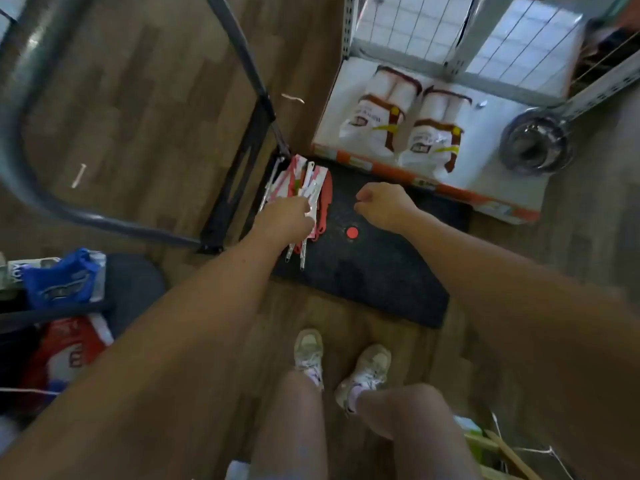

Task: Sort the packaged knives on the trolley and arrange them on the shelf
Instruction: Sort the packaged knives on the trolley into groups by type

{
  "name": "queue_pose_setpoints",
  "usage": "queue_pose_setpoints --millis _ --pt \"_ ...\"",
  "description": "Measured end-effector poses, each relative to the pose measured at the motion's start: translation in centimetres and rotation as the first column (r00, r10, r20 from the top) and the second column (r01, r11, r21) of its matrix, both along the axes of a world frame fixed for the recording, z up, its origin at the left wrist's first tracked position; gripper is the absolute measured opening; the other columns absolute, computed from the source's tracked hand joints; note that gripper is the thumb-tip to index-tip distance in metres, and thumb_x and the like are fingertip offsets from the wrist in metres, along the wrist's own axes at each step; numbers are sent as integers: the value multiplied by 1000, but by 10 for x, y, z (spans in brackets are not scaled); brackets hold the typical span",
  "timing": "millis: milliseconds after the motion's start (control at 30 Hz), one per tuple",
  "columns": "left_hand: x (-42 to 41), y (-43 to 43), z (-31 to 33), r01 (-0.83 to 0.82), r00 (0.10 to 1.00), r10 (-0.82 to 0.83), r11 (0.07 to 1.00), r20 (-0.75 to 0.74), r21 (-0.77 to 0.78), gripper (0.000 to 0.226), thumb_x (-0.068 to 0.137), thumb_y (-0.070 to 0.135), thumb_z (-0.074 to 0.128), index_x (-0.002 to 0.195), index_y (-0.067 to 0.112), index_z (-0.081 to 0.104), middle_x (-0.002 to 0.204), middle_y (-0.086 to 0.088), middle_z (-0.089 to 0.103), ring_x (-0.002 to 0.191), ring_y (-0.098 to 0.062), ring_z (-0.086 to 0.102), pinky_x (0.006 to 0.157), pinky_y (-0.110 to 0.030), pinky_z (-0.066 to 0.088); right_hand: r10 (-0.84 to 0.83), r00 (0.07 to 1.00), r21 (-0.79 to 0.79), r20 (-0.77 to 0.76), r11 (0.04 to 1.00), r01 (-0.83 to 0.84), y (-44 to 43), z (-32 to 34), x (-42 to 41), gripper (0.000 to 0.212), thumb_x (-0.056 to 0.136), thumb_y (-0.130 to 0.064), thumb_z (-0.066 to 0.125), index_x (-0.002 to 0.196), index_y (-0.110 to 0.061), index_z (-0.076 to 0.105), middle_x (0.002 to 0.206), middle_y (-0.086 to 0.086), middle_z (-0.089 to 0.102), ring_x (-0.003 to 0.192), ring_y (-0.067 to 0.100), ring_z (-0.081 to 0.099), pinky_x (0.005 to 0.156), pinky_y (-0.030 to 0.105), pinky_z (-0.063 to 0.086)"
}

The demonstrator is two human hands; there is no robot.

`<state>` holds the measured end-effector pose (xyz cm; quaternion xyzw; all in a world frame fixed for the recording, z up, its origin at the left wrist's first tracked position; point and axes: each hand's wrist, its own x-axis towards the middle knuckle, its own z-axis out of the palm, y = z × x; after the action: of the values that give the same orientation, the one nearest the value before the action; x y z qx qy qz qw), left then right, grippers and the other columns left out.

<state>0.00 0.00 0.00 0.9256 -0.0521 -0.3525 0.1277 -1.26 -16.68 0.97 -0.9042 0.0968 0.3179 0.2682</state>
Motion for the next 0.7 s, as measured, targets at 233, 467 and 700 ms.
queue_pose_setpoints --millis 233,467,700 --pt "17 39 -210 21 999 -27 988 38 153 33 90 34 48 108 9 60 104 -11 62 95 -29 59 80 -38 49 -270 957 35 -104 961 274 21 -224 20 24 91 -28 52 99 -9 63 82 5 60 73 18 58 75 33 53" --pt "57 34 -371 10 982 -49 978 181 208 39 88 44 54 88 5 53 83 -9 50 86 -29 55 70 -34 40 -359 930 84 78 932 353 50 -393 57 33 84 -40 59 72 -10 57 75 6 60 64 18 58 60 29 51" --pt "69 37 -410 -9 937 -45 989 346 151 31 86 33 62 94 3 58 88 -13 55 88 -31 56 69 -36 40 -393 903 130 172 918 375 66 -441 56 30 80 -23 63 61 -14 42 81 7 60 75 24 60 60 30 46"
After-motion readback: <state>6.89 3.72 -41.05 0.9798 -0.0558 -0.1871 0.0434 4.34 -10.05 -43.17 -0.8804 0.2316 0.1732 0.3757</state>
